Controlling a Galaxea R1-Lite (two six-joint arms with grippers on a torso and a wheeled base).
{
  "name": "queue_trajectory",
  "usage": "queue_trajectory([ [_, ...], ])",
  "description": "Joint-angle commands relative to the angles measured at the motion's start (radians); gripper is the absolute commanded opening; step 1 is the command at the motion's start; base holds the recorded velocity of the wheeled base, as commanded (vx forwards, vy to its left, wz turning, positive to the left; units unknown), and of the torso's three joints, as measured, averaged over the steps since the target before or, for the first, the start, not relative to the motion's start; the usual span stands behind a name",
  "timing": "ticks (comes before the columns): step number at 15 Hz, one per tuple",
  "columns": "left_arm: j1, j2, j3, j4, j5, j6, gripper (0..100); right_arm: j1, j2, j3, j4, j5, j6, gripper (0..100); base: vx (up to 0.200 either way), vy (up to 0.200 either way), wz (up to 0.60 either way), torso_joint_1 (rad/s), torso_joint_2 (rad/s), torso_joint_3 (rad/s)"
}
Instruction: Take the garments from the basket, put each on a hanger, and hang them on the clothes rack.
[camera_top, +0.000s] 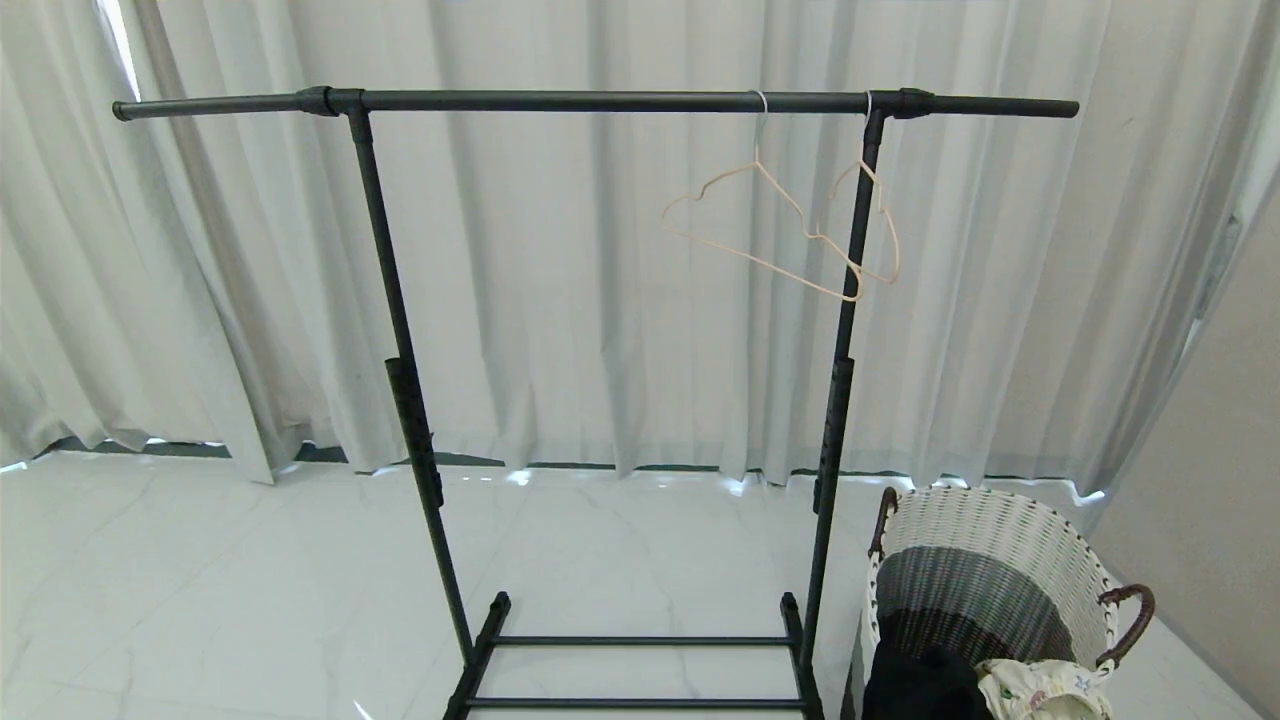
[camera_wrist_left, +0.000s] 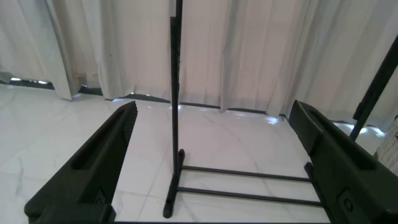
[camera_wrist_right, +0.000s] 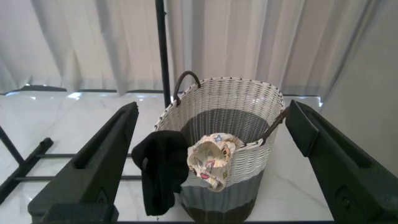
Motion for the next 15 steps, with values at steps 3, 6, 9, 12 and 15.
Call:
queue_trajectory([
  [3, 0.000, 0.002, 0.000, 0.001, 0.000, -0.001, 100, 0.001, 0.000, 0.000, 0.000, 0.001, 0.001, 100, 0.200, 0.000, 0.00, -0.002, 0.00, 0.002],
  [6, -0.001, 0.002, 0.000, 0.001, 0.000, -0.001, 100, 0.001, 0.000, 0.000, 0.000, 0.002, -0.013, 100, 0.067, 0.000, 0.00, 0.002, 0.00, 0.001],
  [9, 0.000, 0.002, 0.000, -0.001, 0.002, -0.009, 100, 0.002, 0.000, 0.000, 0.000, 0.011, -0.068, 100, 0.000, 0.000, 0.00, 0.000, 0.00, 0.000],
  [12, -0.001, 0.000, 0.000, -0.001, 0.000, -0.004, 100, 0.004, 0.000, 0.000, -0.001, 0.010, -0.062, 100, 0.000, 0.000, 0.00, 0.000, 0.00, 0.000],
  [15, -0.001, 0.000, 0.000, -0.001, 0.002, -0.011, 100, 0.021, 0.005, -0.152, 0.014, 0.019, -0.003, 100, 0.000, 0.000, 0.00, 0.000, 0.00, 0.000],
])
